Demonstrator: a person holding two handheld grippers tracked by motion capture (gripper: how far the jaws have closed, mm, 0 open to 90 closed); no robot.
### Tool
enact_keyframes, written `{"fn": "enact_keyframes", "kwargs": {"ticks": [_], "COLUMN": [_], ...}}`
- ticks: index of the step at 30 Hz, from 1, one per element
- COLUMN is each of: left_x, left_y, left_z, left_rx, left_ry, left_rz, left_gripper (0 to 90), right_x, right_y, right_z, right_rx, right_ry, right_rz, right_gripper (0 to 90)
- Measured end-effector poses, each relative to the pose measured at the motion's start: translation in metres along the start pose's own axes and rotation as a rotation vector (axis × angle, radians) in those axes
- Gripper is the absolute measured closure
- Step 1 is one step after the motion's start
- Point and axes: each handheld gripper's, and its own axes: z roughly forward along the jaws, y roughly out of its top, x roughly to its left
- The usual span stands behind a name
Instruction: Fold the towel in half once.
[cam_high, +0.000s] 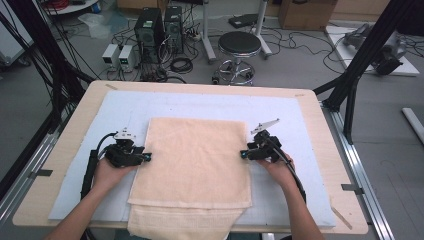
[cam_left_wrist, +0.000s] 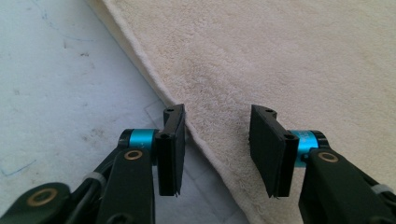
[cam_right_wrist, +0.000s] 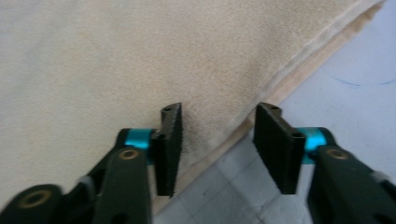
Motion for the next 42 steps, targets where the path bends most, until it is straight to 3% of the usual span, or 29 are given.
{"fn": "enact_keyframes", "kwargs": {"ticks": [2, 5, 7, 10, 15, 17, 24, 27, 29, 30, 32, 33, 36, 38, 40, 42], "left_x": [0.000, -0.002, -0.003, 0.000, 0.004, 0.009, 0.026, 0.031, 0.033, 0.033, 0.033, 0.032, 0.025, 0.019, 0.012, 0.005], "left_y": [0.000, 0.001, 0.002, 0.003, 0.013, 0.020, 0.049, 0.056, 0.055, 0.054, 0.053, 0.053, 0.053, 0.052, 0.048, 0.043], "left_z": [0.001, 0.003, 0.003, 0.004, 0.010, 0.016, 0.034, 0.039, 0.040, 0.038, 0.034, 0.030, 0.018, 0.011, 0.005, 0.000], "left_rx": [-0.010, -0.017, -0.017, -0.027, -0.052, -0.053, -0.100, -0.114, -0.112, -0.099, -0.098, -0.109, -0.148, -0.155, -0.167, -0.167], "left_ry": [-0.006, -0.029, -0.020, -0.025, 0.046, 0.069, 0.147, 0.154, 0.142, 0.132, 0.123, 0.114, 0.114, 0.101, 0.076, 0.059], "left_rz": [-0.021, -0.027, -0.011, -0.030, -0.013, -0.014, -0.052, -0.069, -0.066, -0.044, -0.017, -0.011, 0.010, 0.041, 0.065, 0.087], "left_gripper": [64.8, 80.3, 81.9, 83.6, 84.3, 84.3, 84.3, 84.1, 82.2, 79.7, 71.8, 69.8, 63.4, 60.9, 59.7, 58.6], "right_x": [0.000, -0.001, 0.001, -0.003, -0.009, -0.014, -0.038, -0.045, -0.049, -0.050, -0.052, -0.050, -0.042, -0.034, -0.021, -0.010], "right_y": [0.001, 0.003, 0.005, 0.008, 0.023, 0.029, 0.047, 0.058, 0.059, 0.058, 0.055, 0.054, 0.050, 0.044, 0.037, 0.029], "right_z": [0.000, 0.001, 0.003, 0.003, 0.002, 0.006, 0.017, 0.020, 0.022, 0.021, 0.017, 0.015, 0.000, -0.012, -0.023, -0.033], "right_rx": [0.003, 0.009, 0.015, 0.028, 0.006, 0.013, -0.003, -0.011, -0.021, -0.033, -0.051, -0.052, -0.080, -0.104, -0.113, -0.128], "right_ry": [0.002, 0.049, 0.054, 0.070, 0.004, -0.003, -0.050, -0.077, -0.088, -0.104, -0.069, -0.073, -0.071, -0.044, -0.051, -0.021], "right_rz": [0.010, 0.012, -0.007, -0.008, -0.024, -0.007, 0.034, 0.052, 0.054, 0.060, 0.072, 0.059, 0.026, 0.019, -0.021, -0.048], "right_gripper": [61.1, 78.7, 81.7, 83.8, 84.2, 84.2, 83.7, 81.5, 72.1, 67.3, 60.5, 58.5, 54.6, 53.2, 51.4, 50.2]}}
